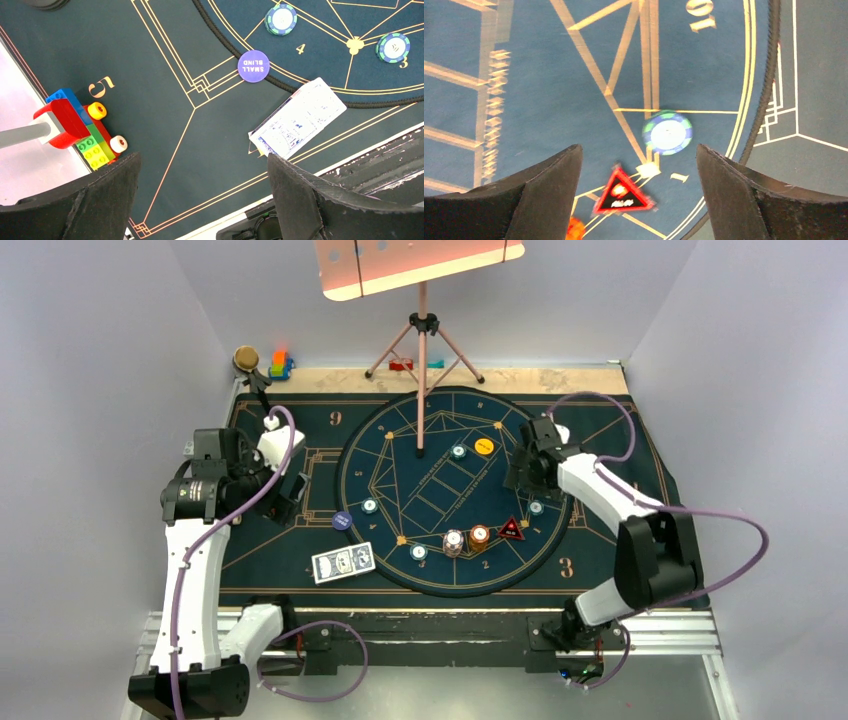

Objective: Distribute texas hold em gaming equipment

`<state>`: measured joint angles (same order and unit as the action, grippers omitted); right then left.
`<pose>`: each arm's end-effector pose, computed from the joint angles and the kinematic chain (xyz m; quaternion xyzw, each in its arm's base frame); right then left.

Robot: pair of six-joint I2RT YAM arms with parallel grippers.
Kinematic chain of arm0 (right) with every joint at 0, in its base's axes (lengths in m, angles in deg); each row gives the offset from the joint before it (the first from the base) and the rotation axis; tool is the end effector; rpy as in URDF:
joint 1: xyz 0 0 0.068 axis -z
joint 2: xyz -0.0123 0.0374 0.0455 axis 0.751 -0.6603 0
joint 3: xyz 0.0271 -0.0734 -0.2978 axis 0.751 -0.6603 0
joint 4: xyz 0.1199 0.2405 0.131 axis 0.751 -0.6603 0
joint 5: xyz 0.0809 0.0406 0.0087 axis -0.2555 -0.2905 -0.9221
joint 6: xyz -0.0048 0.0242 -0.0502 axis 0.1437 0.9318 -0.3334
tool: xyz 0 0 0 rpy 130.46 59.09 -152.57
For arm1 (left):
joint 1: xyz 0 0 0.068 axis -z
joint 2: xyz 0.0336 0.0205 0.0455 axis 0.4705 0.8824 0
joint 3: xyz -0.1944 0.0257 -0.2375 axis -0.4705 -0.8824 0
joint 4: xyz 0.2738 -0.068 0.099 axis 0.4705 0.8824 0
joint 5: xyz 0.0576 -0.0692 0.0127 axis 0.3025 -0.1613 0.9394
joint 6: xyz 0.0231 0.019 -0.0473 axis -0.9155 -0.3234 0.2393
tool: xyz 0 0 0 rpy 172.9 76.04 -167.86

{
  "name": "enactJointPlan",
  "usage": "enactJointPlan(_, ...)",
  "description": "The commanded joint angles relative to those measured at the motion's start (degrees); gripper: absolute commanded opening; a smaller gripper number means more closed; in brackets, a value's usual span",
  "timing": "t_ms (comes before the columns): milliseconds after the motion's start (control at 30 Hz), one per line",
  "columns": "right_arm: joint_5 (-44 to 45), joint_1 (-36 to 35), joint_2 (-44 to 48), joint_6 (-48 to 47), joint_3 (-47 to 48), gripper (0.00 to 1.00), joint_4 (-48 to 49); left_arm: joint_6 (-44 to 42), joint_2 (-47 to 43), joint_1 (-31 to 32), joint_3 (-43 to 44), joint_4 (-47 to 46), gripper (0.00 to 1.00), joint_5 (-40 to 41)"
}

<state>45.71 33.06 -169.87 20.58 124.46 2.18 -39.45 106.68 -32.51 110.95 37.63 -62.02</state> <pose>0.3159 0.0777 0.2185 0.1742 0.9541 -0.0331 0.2412 0.1772 0.0029 0.3875 0.2240 0.9139 -0.0465 0.3353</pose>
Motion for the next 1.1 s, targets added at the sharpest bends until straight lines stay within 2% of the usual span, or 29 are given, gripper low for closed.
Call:
enactJointPlan(0,5.0,-11.2,6.1,-2.8,9.2,0.90,-4.2,0.4,0.2,-0.3,0.5,-0.5,1.00,-1.4)
enactJointPlan(167,3.2,-24.5,6.0,-4.8,14.3,0.92,-5.9,0.9,0.6,-0.3,0.3,-0.6,1.00,-2.3)
enactJointPlan(367,-2.9,-35.1,3.5,-10.3,13.9,0.97,-5.0,0.9,0.7,-0.3,0.2,-0.6,1.00,-2.3)
enactJointPlan(533,-4.5,-38.3,0.6,-12.0,13.0,0.97,-5.9,1.0,0.6,-0.2,0.4,-0.7,1.00,-1.9)
enactJointPlan(1067,-5.0,-39.1,-5.2,-12.7,8.6,0.78,-3.7,0.7,-0.2,-0.3,0.2,-0.5,1.00,-1.0)
